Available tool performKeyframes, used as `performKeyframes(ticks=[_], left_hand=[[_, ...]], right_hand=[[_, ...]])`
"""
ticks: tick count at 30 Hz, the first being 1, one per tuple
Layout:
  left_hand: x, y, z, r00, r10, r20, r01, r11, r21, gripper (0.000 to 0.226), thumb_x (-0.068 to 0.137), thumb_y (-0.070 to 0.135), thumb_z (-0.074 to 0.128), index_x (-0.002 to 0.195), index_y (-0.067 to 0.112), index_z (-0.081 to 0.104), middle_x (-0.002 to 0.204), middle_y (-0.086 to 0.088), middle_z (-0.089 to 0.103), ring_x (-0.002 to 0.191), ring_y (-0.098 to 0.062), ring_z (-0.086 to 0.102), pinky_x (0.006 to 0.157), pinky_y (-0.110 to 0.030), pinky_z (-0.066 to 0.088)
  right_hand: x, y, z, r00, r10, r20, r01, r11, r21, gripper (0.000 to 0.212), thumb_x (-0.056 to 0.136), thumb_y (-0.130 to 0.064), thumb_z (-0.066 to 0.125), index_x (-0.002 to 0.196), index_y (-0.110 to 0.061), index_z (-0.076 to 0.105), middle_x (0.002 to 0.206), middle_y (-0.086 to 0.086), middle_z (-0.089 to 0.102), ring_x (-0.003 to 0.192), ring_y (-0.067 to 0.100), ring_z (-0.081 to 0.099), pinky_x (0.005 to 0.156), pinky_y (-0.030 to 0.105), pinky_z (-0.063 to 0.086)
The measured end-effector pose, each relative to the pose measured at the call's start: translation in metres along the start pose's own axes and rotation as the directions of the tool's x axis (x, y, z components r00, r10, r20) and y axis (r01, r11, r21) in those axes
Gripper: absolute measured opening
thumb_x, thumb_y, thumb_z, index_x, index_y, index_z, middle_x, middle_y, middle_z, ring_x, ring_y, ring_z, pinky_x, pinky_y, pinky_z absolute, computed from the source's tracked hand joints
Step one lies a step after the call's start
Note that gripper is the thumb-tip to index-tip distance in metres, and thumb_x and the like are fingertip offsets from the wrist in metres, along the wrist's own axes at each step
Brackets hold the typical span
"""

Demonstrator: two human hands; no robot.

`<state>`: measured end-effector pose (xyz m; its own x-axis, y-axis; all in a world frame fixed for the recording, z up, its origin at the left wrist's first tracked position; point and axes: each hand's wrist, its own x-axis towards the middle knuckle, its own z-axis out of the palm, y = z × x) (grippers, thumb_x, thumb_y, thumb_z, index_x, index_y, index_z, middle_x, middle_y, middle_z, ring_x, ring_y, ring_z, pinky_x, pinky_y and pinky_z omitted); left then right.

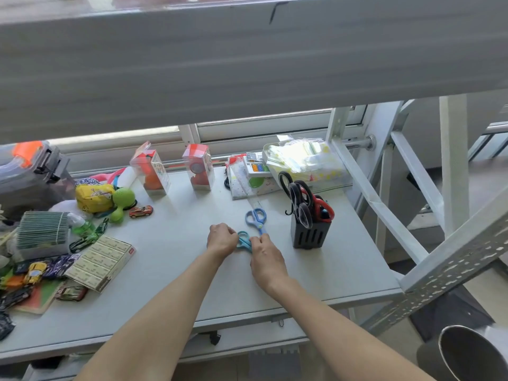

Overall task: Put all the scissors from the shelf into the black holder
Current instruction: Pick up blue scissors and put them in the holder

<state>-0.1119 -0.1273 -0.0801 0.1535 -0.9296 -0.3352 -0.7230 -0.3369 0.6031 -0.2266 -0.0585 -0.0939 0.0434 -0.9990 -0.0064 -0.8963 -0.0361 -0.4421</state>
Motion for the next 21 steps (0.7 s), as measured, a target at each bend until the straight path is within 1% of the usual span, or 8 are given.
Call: performKeyframes(ticks=[2,3,6,10,13,16,19,21], left_hand=[[-0.002,-0.003,-0.002,0.996,-0.011,0.086,0.024,0.990,-0.142,0.019,0.085,0.006,0.058,0.068,0.009,0.066,0.080,-0.015,0.062,0.073,-0.026,0.058,0.068,-0.030,0.047],[-0.003,-0.004,-0.004,0.992,-0.019,0.128,0.044,0.979,-0.197,0.022,0.087,0.007,0.060,0.065,0.010,0.062,0.076,-0.015,0.062,0.067,-0.024,0.056,0.065,-0.029,0.047],[-0.011,-0.006,-0.010,0.969,-0.036,0.244,0.113,0.944,-0.309,0.025,0.093,0.011,0.059,0.068,0.009,0.055,0.072,-0.012,0.059,0.055,-0.016,0.052,0.053,-0.023,0.047],[-0.025,-0.001,-0.024,0.939,-0.037,0.343,0.180,0.901,-0.395,0.022,0.097,0.018,0.054,0.082,0.004,0.061,0.063,-0.005,0.047,0.051,-0.014,0.041,0.052,-0.023,0.042],[-0.036,0.010,-0.031,0.931,0.036,0.364,0.147,0.875,-0.461,0.032,0.100,0.027,0.051,0.089,0.002,0.066,0.065,-0.005,0.054,0.057,-0.014,0.044,0.057,-0.024,0.043],[-0.044,0.025,-0.029,0.936,0.122,0.331,0.048,0.886,-0.461,0.033,0.099,0.028,0.053,0.098,0.000,0.070,0.075,-0.006,0.058,0.062,-0.014,0.047,0.059,-0.023,0.043],[-0.050,0.042,-0.020,0.924,0.208,0.321,-0.077,0.923,-0.378,0.029,0.096,0.026,0.059,0.115,0.005,0.064,0.092,-0.007,0.063,0.070,-0.014,0.055,0.063,-0.022,0.048],[-0.053,0.051,-0.011,0.908,0.263,0.325,-0.146,0.928,-0.342,0.036,0.093,0.023,0.064,0.125,0.009,0.058,0.100,-0.005,0.063,0.076,-0.015,0.060,0.063,-0.022,0.051]], right_hand=[[-0.004,0.003,0.002,1.000,0.018,-0.025,-0.017,0.999,0.039,0.026,0.090,-0.002,0.051,0.115,-0.008,0.052,0.113,0.012,0.050,0.089,0.032,0.058,0.075,0.038,0.047],[-0.006,0.006,0.002,0.999,0.030,-0.032,-0.028,0.998,0.050,0.024,0.090,-0.004,0.054,0.114,-0.008,0.053,0.112,0.012,0.051,0.090,0.031,0.059,0.078,0.039,0.049],[-0.007,0.011,-0.001,0.999,0.030,-0.041,-0.029,0.999,0.028,0.018,0.091,-0.010,0.058,0.108,-0.007,0.058,0.109,0.011,0.052,0.091,0.030,0.059,0.081,0.037,0.050],[-0.016,0.016,-0.008,0.992,-0.086,-0.094,0.088,0.996,0.024,0.016,0.093,-0.017,0.059,0.106,-0.007,0.059,0.104,0.008,0.050,0.084,0.025,0.057,0.077,0.032,0.049],[-0.027,0.025,-0.016,0.963,-0.160,-0.215,0.181,0.980,0.082,0.010,0.090,-0.014,0.059,0.099,-0.009,0.056,0.096,0.006,0.049,0.066,0.017,0.048,0.063,0.024,0.041],[-0.042,0.040,-0.026,0.909,-0.202,-0.365,0.277,0.946,0.166,0.010,0.088,-0.007,0.054,0.093,-0.013,0.048,0.088,0.004,0.046,0.058,0.013,0.039,0.054,0.024,0.035],[-0.058,0.054,-0.043,0.859,-0.133,-0.494,0.317,0.896,0.310,0.009,0.094,-0.010,0.049,0.091,-0.015,0.043,0.085,0.003,0.044,0.058,0.012,0.041,0.051,0.024,0.040],[-0.062,0.062,-0.058,0.817,-0.054,-0.574,0.326,0.865,0.382,0.007,0.096,-0.016,0.045,0.091,-0.010,0.046,0.083,0.004,0.044,0.059,0.008,0.041,0.053,0.017,0.040]])
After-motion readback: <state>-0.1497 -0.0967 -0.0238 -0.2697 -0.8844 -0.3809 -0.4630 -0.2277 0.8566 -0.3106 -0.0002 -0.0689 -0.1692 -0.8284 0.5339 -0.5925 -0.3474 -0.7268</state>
